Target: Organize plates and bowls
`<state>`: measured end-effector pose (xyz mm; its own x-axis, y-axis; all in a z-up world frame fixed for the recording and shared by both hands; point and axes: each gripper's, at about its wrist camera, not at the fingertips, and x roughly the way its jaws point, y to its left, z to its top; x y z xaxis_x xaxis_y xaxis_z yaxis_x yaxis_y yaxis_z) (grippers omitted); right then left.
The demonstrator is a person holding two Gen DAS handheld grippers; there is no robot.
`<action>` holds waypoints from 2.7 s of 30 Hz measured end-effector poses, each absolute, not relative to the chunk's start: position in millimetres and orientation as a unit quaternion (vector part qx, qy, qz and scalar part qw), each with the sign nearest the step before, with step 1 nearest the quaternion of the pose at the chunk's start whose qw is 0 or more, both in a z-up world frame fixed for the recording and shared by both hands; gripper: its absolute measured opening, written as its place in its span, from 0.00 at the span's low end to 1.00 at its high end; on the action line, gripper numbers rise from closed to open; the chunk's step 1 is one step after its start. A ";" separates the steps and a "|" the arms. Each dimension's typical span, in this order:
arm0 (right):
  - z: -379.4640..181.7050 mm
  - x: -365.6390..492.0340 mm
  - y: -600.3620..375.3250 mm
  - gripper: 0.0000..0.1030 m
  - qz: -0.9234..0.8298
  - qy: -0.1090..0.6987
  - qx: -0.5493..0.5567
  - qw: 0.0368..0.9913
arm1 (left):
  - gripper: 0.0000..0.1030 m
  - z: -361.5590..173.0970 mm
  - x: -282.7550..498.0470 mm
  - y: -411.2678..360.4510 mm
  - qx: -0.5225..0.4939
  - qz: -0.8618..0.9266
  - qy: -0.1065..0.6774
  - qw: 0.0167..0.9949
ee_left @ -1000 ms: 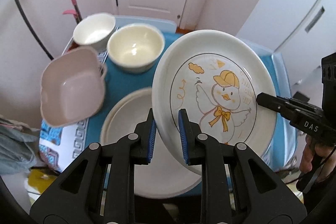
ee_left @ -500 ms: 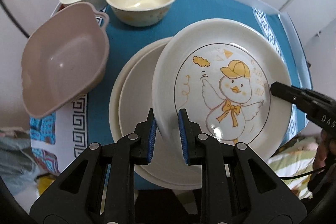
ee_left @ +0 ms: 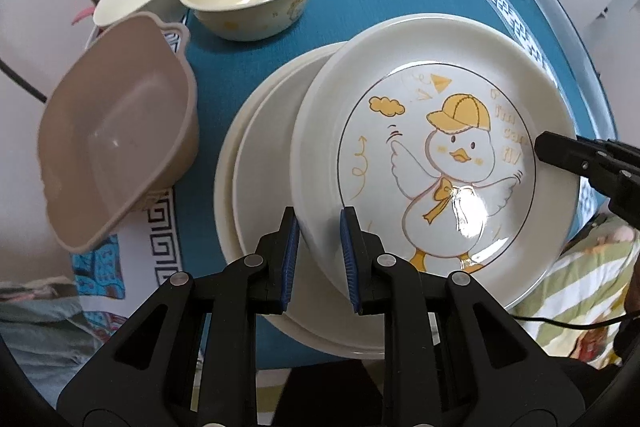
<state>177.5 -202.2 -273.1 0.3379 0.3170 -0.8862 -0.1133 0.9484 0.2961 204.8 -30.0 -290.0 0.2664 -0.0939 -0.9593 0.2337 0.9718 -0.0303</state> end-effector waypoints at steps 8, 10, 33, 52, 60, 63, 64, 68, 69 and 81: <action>-277.2 173.5 -195.6 0.12 0.118 0.560 0.080 0.816 | 0.19 -286.1 201.9 -42.0 0.136 -0.095 0.571 0.804; -276.3 172.7 -191.9 0.12 0.111 0.558 0.067 0.820 | 0.18 -284.6 199.4 -45.9 0.159 -0.091 0.563 0.806; -291.0 170.1 -166.2 0.12 0.085 0.576 0.028 0.812 | 0.18 -284.5 187.5 -50.7 0.236 -0.067 0.531 0.811; -243.5 184.1 -174.5 0.12 0.103 0.535 0.057 0.837 | 0.59 -214.4 203.4 -8.6 0.118 -0.034 0.502 0.856; -194.9 210.7 -140.2 1.00 0.183 0.476 0.041 0.859 | 1.00 -169.7 208.3 64.4 0.005 0.023 0.450 0.893; -191.2 221.2 -110.6 1.00 0.211 0.489 0.001 0.846 | 1.00 -177.6 204.3 104.4 -0.062 0.037 0.461 0.885; -190.4 224.3 -99.0 1.00 0.222 0.488 -0.009 0.844 | 1.00 -182.2 203.1 118.4 -0.082 0.044 0.467 0.879; -201.1 238.7 -62.4 1.00 0.244 0.502 -0.017 0.830 | 1.00 -203.5 200.9 159.2 -0.132 0.047 0.493 0.859; -207.0 241.9 -53.7 1.00 0.249 0.510 -0.018 0.823 | 0.99 -209.8 202.3 164.8 -0.142 0.042 0.497 0.855; -274.3 279.9 2.8 0.75 0.259 0.588 0.011 0.767 | 0.52 -284.0 231.7 190.7 -0.206 -0.028 0.570 0.795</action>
<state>279.9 2.8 -274.3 0.1756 0.4100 -0.8950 -0.3833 0.8659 0.3215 231.7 190.7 -284.0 0.3483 -0.2788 -0.8950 -0.1900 0.9139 -0.3587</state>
